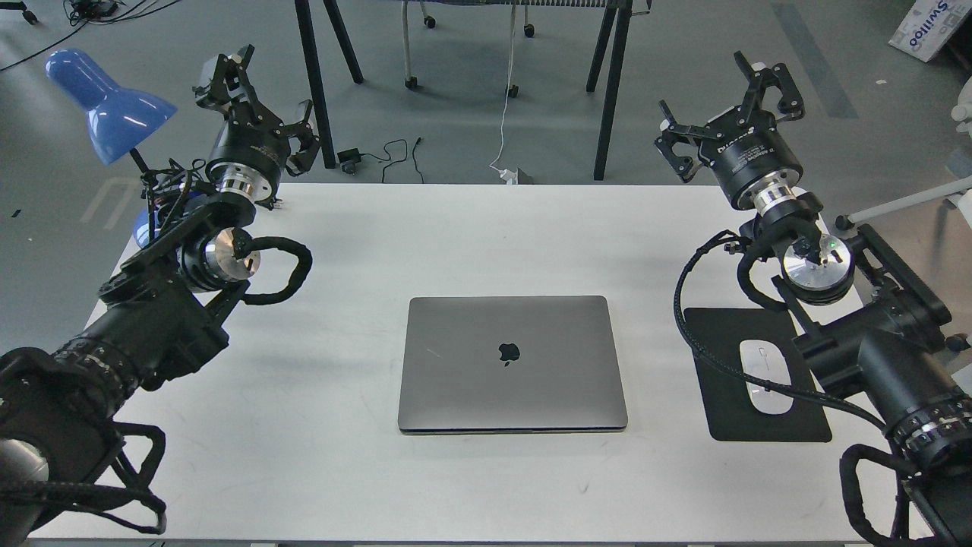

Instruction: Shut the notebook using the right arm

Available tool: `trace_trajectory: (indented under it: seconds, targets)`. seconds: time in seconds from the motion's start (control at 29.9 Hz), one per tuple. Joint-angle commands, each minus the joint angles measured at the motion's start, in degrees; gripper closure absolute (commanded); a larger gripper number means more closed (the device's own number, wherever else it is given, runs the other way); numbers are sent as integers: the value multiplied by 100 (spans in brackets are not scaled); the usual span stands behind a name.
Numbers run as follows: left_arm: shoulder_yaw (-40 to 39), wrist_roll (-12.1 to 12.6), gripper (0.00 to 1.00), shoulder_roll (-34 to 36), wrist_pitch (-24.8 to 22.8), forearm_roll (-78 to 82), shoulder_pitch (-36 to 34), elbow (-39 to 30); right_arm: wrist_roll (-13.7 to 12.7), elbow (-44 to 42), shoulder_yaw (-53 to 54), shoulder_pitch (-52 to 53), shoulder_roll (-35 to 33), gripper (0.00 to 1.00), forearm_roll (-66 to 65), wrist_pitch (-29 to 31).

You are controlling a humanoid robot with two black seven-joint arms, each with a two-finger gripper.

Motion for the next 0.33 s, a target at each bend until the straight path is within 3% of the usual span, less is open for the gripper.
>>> trace_trajectory:
  seconds: [0.0, 0.3]
  targets:
    - [4, 0, 0, 2, 0, 0, -1, 0, -1, 18, 0, 7, 11, 0, 0, 0]
    - [4, 0, 0, 2, 0, 0, -1, 0, -1, 36, 9, 16, 11, 0, 0, 0]
